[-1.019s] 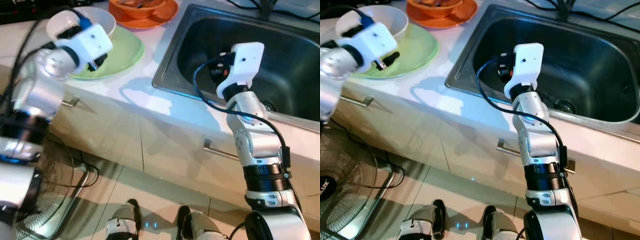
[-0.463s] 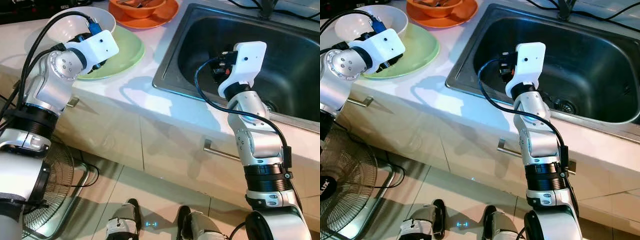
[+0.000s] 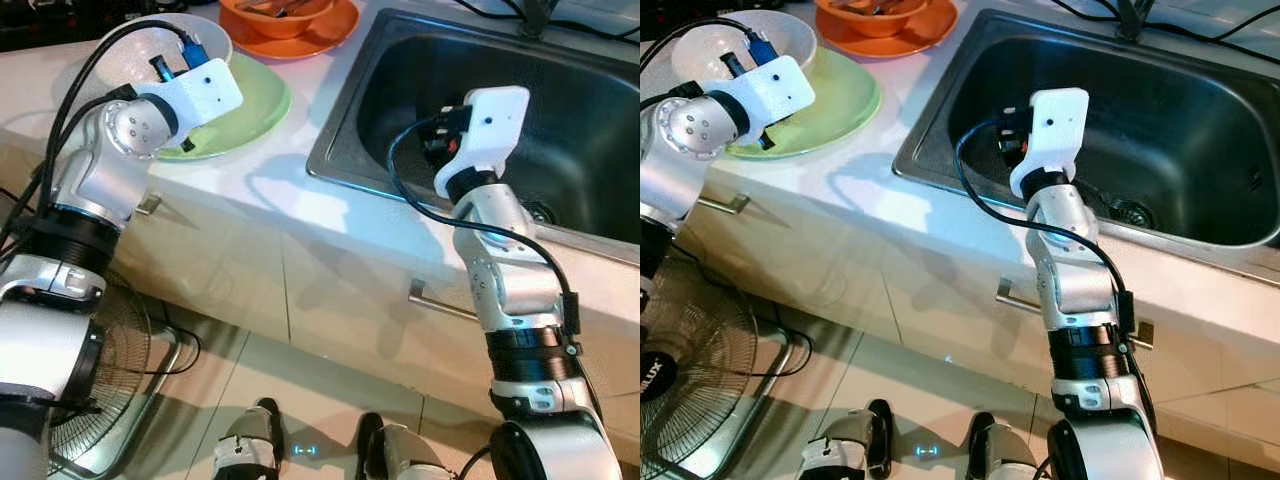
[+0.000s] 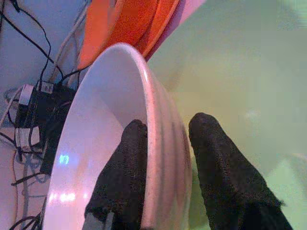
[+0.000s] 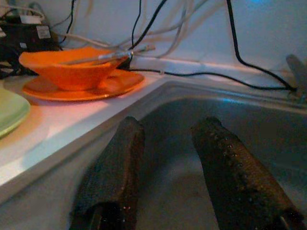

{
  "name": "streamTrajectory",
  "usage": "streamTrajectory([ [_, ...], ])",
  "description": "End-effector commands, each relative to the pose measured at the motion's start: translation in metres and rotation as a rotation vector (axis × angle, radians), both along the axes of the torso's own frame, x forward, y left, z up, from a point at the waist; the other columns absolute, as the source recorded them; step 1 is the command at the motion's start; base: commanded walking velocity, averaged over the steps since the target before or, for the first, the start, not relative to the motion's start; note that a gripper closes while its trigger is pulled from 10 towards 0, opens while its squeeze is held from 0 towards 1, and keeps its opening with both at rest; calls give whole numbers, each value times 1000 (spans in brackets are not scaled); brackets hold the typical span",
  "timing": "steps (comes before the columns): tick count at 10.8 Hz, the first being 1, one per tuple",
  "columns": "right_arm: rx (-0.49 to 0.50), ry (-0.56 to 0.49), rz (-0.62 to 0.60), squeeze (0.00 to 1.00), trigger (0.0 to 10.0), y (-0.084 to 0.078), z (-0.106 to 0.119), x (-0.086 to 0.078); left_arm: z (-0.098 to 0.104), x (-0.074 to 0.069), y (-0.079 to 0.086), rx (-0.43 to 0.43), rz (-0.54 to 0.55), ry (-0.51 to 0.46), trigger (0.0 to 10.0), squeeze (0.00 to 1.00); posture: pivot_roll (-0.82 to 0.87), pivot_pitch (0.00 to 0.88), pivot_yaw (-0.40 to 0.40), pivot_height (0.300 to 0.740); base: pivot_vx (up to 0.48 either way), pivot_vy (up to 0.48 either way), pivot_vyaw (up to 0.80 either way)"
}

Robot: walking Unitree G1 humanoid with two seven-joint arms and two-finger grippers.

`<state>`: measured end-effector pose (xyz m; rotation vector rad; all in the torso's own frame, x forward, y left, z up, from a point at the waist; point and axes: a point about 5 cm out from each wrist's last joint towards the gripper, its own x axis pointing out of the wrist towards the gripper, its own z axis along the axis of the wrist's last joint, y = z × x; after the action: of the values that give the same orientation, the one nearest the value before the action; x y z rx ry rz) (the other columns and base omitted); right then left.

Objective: Kitchen organization

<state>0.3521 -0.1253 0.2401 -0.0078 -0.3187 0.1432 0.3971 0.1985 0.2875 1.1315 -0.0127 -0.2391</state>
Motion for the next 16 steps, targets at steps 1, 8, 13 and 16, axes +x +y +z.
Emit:
streamTrajectory([
  [1,8,-27,-1,0,10000,2,6,2,2,-1,-4,1,-11,-16,0,0,146,143,-1,740,0,0,0],
  [8,18,-57,24,0,10000,9,12,8,30,-12,-25,122,-61,-259,0,0,161,108,-10,740,0,0,0],
  [13,55,-105,37,325,10000,9,29,9,26,-30,-95,134,-382,-444,10000,0,142,115,3,740,0,0,0],
  [16,133,-158,21,1000,10000,-5,54,8,12,-32,-116,110,-456,-425,10000,0,130,125,11,740,0,0,0],
])
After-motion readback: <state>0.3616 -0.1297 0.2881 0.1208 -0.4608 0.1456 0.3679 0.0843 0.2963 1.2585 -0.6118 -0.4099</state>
